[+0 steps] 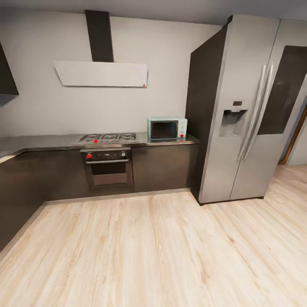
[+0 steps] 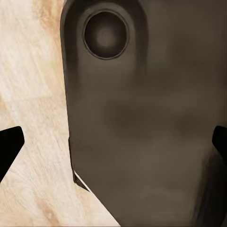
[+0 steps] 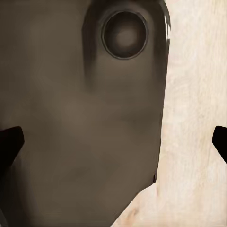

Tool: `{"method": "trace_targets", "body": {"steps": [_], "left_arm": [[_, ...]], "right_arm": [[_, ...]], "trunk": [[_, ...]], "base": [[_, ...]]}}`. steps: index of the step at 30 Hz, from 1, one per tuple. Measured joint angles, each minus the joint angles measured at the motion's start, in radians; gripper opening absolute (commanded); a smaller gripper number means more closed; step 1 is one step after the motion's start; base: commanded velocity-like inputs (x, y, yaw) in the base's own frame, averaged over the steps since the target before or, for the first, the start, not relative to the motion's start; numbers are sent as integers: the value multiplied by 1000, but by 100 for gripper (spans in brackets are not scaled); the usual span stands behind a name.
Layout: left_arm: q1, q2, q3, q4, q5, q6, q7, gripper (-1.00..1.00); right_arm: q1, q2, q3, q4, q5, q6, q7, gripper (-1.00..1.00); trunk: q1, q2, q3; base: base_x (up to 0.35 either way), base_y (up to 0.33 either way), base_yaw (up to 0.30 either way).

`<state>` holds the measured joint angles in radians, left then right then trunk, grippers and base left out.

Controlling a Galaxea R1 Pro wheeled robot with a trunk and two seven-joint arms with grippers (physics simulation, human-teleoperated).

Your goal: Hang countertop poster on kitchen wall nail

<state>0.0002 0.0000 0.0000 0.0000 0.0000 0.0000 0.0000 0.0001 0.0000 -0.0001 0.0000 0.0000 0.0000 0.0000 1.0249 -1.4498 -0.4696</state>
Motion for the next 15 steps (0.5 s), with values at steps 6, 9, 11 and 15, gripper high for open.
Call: {"method": "trace_targets", "body": {"steps": [6, 9, 11, 15], "left_arm": [[33, -34, 1, -31, -1, -1, -1, 100], [38, -41, 1, -48, -1, -1, -1, 100], [38, -41, 1, -59, -1, -1, -1, 100], [39, -41, 1, -73, -1, -1, -1, 100]], "right_arm": [[-34, 7, 3, -34, -2, 2, 2, 100], [-52, 7, 3, -51, -2, 2, 2, 100], [-63, 7, 3, -54, -2, 2, 2, 100], [-63, 7, 3, -54, -2, 2, 2, 100]], "trunk": [[0, 0, 0], [0, 0, 0], [0, 0, 0], [0, 0, 0]], "base": [[0, 0, 0], [0, 0, 0], [0, 0, 0], [0, 0, 0]]}}
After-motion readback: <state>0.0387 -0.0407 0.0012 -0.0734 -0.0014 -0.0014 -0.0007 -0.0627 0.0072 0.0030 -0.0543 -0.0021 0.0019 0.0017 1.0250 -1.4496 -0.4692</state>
